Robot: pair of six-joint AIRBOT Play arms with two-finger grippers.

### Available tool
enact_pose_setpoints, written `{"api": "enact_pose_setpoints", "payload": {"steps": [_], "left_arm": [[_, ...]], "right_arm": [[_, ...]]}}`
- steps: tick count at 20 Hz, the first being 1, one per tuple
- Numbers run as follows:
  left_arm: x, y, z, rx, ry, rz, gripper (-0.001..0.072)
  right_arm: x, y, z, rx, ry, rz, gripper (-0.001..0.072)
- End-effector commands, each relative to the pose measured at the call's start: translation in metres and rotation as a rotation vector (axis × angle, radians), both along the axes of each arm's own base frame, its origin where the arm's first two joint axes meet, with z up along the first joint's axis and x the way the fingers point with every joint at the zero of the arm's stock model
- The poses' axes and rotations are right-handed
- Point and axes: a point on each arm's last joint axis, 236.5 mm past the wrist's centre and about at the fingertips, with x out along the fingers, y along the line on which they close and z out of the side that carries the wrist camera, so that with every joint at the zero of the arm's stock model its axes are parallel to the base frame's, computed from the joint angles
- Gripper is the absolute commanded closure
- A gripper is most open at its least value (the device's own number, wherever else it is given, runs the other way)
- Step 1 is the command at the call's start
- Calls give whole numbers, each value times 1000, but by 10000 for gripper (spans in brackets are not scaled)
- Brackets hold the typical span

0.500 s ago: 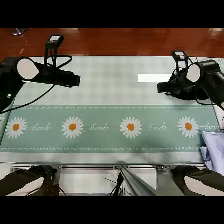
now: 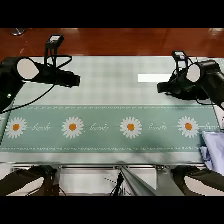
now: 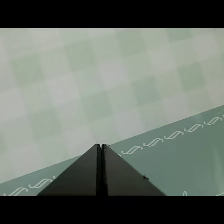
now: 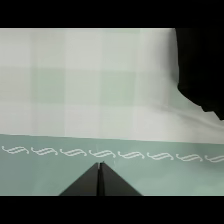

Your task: Fold the shirts.

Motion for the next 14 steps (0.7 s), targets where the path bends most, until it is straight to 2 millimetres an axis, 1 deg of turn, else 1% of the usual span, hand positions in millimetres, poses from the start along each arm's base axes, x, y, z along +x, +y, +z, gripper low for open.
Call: {"api": "enact_pose_setpoints", "payload": {"steps": [1,9,14], "left_arm": [[0,0,0,0,0,0,685],[0,0,0,0,0,0,685],[0,0,0,0,0,0,684]], "right_arm": [[0,1,0,0,0,1,692],[0,1,0,1,0,1,692],[4,1,2,4,-19,2,692]]}}
